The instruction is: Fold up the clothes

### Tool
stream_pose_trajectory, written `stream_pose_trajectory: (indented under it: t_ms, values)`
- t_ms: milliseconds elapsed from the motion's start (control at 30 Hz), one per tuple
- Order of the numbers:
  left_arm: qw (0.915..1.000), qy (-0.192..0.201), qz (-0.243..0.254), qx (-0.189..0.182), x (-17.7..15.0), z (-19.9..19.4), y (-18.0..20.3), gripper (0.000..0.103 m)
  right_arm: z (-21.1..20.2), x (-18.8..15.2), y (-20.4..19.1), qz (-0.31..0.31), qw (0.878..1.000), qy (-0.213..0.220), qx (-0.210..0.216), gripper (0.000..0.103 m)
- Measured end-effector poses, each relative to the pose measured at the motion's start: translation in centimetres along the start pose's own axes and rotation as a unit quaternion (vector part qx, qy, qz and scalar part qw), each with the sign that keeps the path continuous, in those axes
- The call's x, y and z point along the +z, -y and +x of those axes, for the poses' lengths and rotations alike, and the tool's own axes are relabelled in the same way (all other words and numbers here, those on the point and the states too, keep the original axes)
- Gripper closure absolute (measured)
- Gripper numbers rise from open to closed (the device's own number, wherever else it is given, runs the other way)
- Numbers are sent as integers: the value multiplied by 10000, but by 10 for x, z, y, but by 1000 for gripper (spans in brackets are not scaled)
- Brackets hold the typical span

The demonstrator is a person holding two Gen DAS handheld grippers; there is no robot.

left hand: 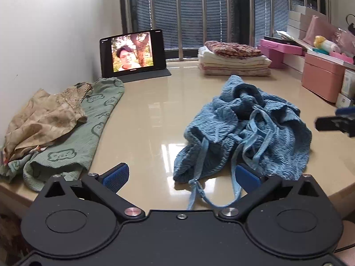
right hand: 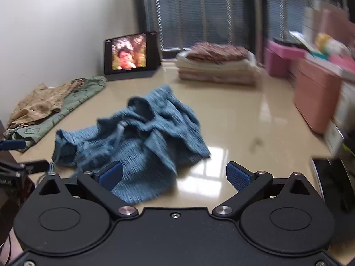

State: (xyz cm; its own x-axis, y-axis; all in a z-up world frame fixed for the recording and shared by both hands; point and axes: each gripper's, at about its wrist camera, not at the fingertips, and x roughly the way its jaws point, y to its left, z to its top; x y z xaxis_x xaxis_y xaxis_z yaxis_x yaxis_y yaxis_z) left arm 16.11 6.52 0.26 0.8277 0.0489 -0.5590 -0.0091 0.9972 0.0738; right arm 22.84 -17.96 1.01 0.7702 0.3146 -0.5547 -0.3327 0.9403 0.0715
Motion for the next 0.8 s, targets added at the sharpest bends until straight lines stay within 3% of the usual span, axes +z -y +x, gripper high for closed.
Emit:
stream_pose_trajectory:
  t_ms: [200, 400, 467, 500, 567, 633, 767, 800]
  values:
    - [9999, 94, 58, 69, 6, 8, -3, 0, 43, 34, -33, -796, 9956, 328, -381, 15]
    - [9977, 312, 596, -7, 30, 34, 15, 0, 112, 68, -55, -1558, 9862, -15, -553, 41]
    - [9958, 249, 878, 55, 33, 47, 24, 0, 133, 74, -62, -1821, 9803, -136, -751, 66]
    - [9949, 232, 978, 74, 33, 52, 28, 1, 141, 76, -64, -1917, 9779, -173, -819, 72]
    - [9941, 223, 1058, 65, 31, 59, 31, 2, 144, 81, -62, -1885, 9793, -75, -731, 100]
    - [9941, 268, 1054, 27, 28, 61, 29, 6, 137, 86, -56, -1721, 9830, 172, -619, 100]
    - [9941, 265, 1051, 21, 27, 67, 22, 30, 81, 103, -28, -900, 9876, 1212, -427, 100]
    - [9944, 236, 1031, -20, 27, 70, 19, 32, 63, 108, -19, -647, 9858, 1502, -368, 101]
